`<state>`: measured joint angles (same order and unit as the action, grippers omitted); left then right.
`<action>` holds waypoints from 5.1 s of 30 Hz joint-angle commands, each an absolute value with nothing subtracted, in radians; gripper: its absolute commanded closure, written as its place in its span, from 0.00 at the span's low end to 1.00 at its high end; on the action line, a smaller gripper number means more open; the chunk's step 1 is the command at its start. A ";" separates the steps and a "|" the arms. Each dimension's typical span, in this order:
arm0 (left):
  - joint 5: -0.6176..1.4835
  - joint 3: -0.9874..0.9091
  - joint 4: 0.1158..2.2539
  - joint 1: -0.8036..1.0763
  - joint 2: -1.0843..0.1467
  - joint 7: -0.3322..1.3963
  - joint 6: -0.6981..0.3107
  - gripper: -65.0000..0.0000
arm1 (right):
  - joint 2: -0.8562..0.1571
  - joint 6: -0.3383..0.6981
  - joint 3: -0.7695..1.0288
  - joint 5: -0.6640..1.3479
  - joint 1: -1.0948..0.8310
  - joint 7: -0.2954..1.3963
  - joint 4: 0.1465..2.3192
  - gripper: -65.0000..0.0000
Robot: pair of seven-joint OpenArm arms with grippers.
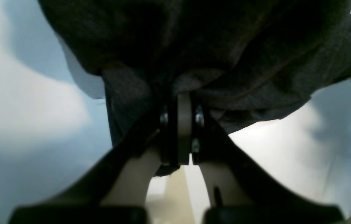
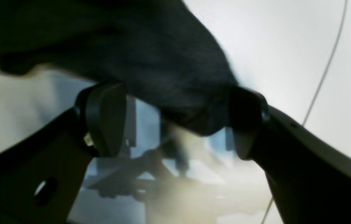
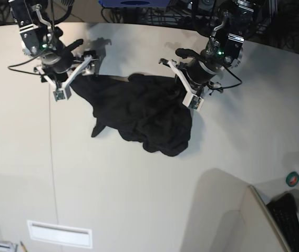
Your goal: Layout the t-shirt on the table in an organized manner, then fold the t-shirt properly
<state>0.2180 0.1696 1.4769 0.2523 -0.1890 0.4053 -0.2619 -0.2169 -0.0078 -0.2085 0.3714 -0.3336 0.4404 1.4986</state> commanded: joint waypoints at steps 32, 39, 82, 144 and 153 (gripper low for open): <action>0.225 0.409 1.176 -0.745 -0.018 0.809 -0.145 1.00 | -0.381 0.156 0.024 0.374 0.381 0.674 1.497 1.00; 0.226 0.337 1.415 -0.794 0.013 0.837 -0.145 1.00 | -0.443 0.156 0.217 0.375 0.361 0.674 1.732 1.00; 0.217 0.125 1.652 0.018 -0.162 0.889 -0.148 0.69 | -0.090 0.280 0.417 0.263 -0.447 0.460 1.613 0.77; 0.268 -0.504 1.527 0.245 -0.097 0.602 -0.309 1.00 | -0.176 -0.166 -0.194 0.259 -0.165 0.392 1.639 1.00; 0.269 -0.638 1.526 0.254 -0.131 0.604 -0.311 1.00 | -0.156 -0.173 -0.596 0.262 0.111 0.435 1.394 0.51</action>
<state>0.2626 -0.6376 1.5105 0.2573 -0.1211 0.6224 -0.3073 -0.1543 -0.1642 -0.6037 0.2699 0.0952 0.4561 1.3777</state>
